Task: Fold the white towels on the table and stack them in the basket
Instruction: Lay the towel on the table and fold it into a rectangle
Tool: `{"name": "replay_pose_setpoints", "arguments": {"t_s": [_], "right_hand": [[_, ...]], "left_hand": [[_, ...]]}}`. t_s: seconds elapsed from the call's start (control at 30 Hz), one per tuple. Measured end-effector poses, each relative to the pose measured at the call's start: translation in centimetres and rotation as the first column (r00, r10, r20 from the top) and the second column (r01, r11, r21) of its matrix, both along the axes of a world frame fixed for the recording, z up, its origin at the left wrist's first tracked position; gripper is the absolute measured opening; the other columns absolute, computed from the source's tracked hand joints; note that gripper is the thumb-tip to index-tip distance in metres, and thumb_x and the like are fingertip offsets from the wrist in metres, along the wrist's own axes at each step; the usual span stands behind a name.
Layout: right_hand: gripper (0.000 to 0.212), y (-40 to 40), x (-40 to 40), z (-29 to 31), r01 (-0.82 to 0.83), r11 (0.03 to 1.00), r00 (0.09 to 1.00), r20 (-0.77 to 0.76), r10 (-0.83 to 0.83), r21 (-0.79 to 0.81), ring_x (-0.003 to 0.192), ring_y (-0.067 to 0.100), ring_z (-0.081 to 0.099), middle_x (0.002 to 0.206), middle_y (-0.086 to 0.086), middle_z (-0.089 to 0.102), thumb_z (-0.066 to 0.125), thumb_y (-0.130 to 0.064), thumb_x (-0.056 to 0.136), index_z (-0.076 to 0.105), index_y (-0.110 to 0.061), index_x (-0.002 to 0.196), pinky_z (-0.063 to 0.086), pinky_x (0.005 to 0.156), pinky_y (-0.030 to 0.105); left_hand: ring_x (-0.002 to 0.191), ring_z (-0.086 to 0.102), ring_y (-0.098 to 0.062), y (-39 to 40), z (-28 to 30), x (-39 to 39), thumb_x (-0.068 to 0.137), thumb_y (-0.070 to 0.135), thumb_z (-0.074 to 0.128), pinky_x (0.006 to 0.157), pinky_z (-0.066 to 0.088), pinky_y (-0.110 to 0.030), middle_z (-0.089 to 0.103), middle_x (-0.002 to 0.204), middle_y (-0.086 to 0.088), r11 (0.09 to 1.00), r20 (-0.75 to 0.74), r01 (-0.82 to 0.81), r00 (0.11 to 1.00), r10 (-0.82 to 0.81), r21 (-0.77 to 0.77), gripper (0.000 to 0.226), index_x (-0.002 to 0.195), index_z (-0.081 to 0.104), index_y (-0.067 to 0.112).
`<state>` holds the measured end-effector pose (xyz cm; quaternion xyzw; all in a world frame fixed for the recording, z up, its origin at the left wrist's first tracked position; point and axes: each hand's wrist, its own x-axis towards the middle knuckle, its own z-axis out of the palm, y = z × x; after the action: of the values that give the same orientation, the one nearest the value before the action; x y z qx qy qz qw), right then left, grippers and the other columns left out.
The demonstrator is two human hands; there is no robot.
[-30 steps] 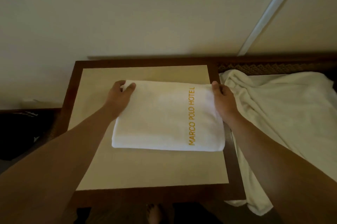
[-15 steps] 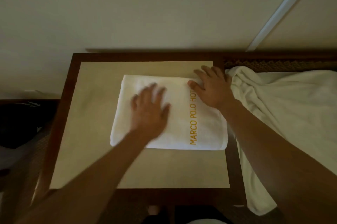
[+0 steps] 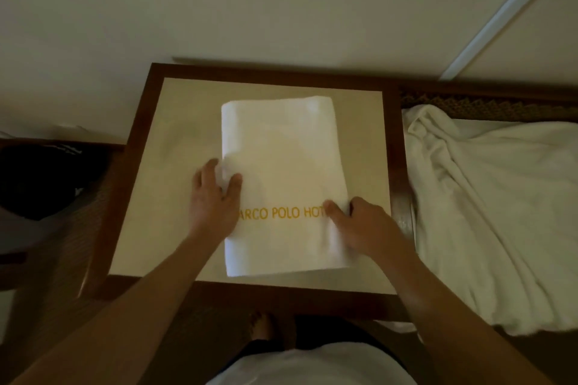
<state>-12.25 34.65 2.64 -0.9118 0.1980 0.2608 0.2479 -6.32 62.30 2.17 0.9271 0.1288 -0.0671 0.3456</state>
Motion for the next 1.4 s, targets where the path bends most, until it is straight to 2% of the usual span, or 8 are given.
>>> {"name": "replay_pose_setpoints", "arguments": {"t_s": [0.07,0.3,0.63,0.87,1.0,1.17,1.27,1.4], "right_hand": [[0.062,1.6,-1.3,-0.3,0.048,0.999,0.986,0.158,-0.049,0.011,0.08,0.016,0.064,0.096,-0.004,0.062,0.041,-0.08,0.089,0.051,-0.021,0.105,0.06,0.071,0.04],[0.057,3.6,-2.0,-0.3,0.145,0.989,0.931,0.337,-0.144,0.022,0.078,0.019,0.064,0.1,0.0,0.062,0.038,-0.072,0.095,0.043,-0.018,0.113,0.056,0.06,0.035],[0.048,2.5,-3.1,-0.8,0.163,0.981,0.951,0.25,-0.184,0.103,0.071,0.008,0.057,0.09,-0.005,0.059,0.035,-0.065,0.099,0.044,-0.019,0.105,0.04,0.053,0.025],[0.052,3.3,-3.9,-0.1,0.2,0.979,0.953,0.24,-0.186,-0.033,0.1,0.027,0.06,0.12,0.01,0.058,0.041,-0.059,0.101,0.044,-0.014,0.128,0.054,0.083,0.046],[0.072,4.7,-2.1,1.2,-0.041,0.975,0.867,0.477,0.143,-0.218,0.149,0.033,0.023,0.165,0.012,0.017,0.039,-0.053,0.099,0.014,-0.023,0.159,0.026,0.114,0.059],[0.079,4.9,-0.4,-1.3,-0.239,0.948,0.886,0.352,0.3,-0.208,0.157,0.025,-0.011,0.171,-0.003,-0.013,0.022,-0.064,0.098,0.002,-0.025,0.164,0.012,0.12,0.067],[0.078,4.6,-0.2,-1.6,-0.203,0.971,0.889,0.391,0.238,-0.128,0.157,0.023,-0.007,0.171,-0.005,-0.008,0.028,-0.063,0.097,0.008,-0.026,0.163,0.015,0.121,0.063],[0.077,3.6,1.4,-0.4,0.097,0.995,0.882,0.462,-0.091,0.011,0.146,0.032,0.031,0.163,0.01,0.023,0.052,-0.06,0.095,0.025,-0.021,0.156,0.032,0.111,0.056]], "left_hand": [[0.108,0.064,-0.028,-0.4,0.7,-2.4,0.102,0.049,0.05,0.087,0.049,-0.04,0.06,0.132,-0.004,0.98,-0.122,-0.119,0.988,0.1,-0.16,0.052,0.147,0.04,0.024],[0.103,0.062,-0.025,-0.9,1.1,-4.0,0.098,0.061,0.049,0.088,0.05,-0.04,0.065,0.121,-0.001,0.954,-0.256,-0.181,0.96,0.117,-0.241,0.059,0.144,0.043,0.025],[0.131,0.05,-0.034,-1.4,1.0,-6.9,0.098,0.06,0.049,0.101,0.042,-0.047,0.042,0.152,-0.008,0.989,-0.131,-0.083,0.989,0.067,-0.118,0.07,0.153,0.02,0.03],[0.132,0.046,-0.035,-1.0,1.7,-7.9,0.096,0.057,0.054,0.101,0.043,-0.051,0.032,0.154,-0.007,0.987,-0.094,0.113,0.99,-0.102,0.118,0.077,0.157,0.017,0.028],[0.153,0.019,-0.029,-2.2,1.7,-5.7,0.1,0.052,0.042,0.121,0.022,-0.053,0.013,0.169,-0.008,0.933,0.099,0.264,0.95,-0.295,0.245,0.07,0.159,0.019,0.021],[0.158,-0.008,-0.022,-3.5,-0.9,-3.9,0.097,0.065,0.018,0.124,0.011,-0.061,-0.009,0.172,0.004,0.844,-0.065,0.42,0.904,-0.424,0.333,0.077,0.163,0.01,0.026],[0.157,-0.006,-0.022,-3.6,-0.9,-3.3,0.095,0.065,0.021,0.123,0.01,-0.061,-0.005,0.171,0.006,0.845,-0.075,0.41,0.909,-0.411,0.344,0.076,0.161,0.016,0.027],[0.154,0.015,-0.031,-3.3,0.5,-1.4,0.097,0.057,0.041,0.121,0.02,-0.057,0.017,0.168,-0.001,0.923,0.03,0.253,0.962,-0.273,0.289,0.067,0.155,0.03,0.028]]}}
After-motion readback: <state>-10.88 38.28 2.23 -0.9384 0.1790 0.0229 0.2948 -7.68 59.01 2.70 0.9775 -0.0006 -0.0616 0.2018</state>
